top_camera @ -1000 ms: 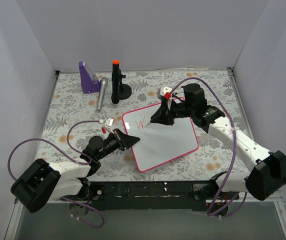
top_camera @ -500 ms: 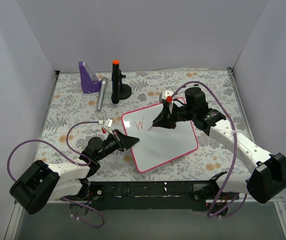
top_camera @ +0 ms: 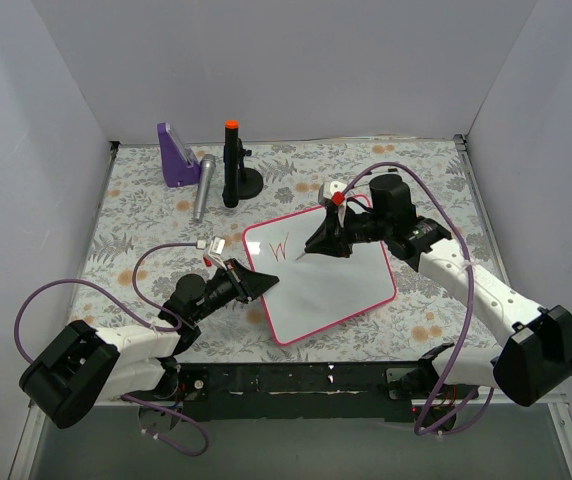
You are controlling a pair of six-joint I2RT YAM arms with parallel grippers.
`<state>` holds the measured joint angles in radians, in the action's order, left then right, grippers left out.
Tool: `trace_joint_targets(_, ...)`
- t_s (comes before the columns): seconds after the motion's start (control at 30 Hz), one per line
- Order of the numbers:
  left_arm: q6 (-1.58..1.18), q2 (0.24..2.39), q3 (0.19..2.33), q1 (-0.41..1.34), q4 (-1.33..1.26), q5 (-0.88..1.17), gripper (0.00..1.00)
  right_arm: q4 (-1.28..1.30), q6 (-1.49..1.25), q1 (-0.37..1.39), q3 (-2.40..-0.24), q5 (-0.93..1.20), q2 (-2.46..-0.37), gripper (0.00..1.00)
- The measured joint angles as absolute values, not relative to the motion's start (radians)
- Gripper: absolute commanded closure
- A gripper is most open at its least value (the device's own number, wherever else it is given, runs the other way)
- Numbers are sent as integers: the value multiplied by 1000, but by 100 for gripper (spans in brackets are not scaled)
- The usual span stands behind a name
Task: Write a sentence on the whiteboard
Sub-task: Write on the whiteboard with the whiteboard marker without the cap.
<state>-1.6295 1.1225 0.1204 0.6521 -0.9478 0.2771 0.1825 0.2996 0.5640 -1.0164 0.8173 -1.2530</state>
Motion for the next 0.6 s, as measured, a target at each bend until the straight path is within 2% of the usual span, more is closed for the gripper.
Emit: trace_joint_targets(0.6, -1631, 1123, 117, 652, -951, 277, 100, 175, 289, 564, -1016, 785, -1286, 99)
